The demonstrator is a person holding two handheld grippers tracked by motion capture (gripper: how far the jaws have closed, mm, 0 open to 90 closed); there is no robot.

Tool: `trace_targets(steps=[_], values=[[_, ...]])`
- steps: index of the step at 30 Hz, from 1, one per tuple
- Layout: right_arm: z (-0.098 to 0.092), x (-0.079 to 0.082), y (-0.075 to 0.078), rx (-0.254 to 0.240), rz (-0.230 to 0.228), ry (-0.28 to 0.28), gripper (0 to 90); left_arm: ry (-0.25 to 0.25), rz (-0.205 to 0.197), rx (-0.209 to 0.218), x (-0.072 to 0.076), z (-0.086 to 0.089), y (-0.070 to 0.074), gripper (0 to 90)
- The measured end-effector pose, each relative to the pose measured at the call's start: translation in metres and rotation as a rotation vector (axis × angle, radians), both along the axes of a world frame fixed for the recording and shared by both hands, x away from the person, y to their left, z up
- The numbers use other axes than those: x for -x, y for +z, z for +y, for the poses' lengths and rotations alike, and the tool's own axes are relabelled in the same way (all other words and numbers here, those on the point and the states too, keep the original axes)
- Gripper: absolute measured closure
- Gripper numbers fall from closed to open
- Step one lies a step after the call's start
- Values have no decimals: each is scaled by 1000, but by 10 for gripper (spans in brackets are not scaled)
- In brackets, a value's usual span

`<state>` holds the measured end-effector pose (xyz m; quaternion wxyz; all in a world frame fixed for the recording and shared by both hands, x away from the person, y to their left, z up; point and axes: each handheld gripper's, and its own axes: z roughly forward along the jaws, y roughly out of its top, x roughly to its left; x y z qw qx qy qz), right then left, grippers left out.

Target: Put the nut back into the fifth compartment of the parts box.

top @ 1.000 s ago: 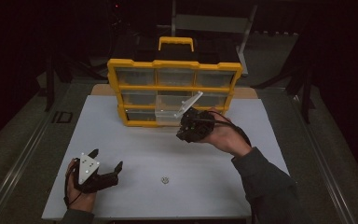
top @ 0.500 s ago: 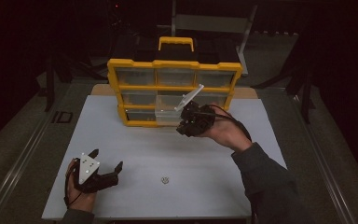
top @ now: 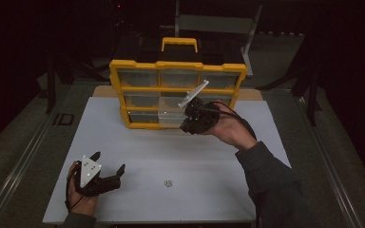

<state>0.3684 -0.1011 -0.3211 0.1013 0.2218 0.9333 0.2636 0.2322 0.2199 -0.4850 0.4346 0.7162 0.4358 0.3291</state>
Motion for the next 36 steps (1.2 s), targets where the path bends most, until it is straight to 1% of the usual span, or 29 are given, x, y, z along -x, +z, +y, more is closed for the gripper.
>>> trace_targets(steps=[13, 21, 32, 36], values=[[1, -9, 8, -15, 0, -31, 701, 0, -3, 2, 0, 0, 0, 67], [1, -14, 15, -25, -9, -43, 701, 0, -2, 0, 0, 0, 0, 67], [0, -23, 24, -49, -14, -80, 701, 0, -1, -2, 0, 0, 0, 68], [3, -26, 25, -48, -16, -87, 701, -1, -1, -2, 0, 0, 0, 68]])
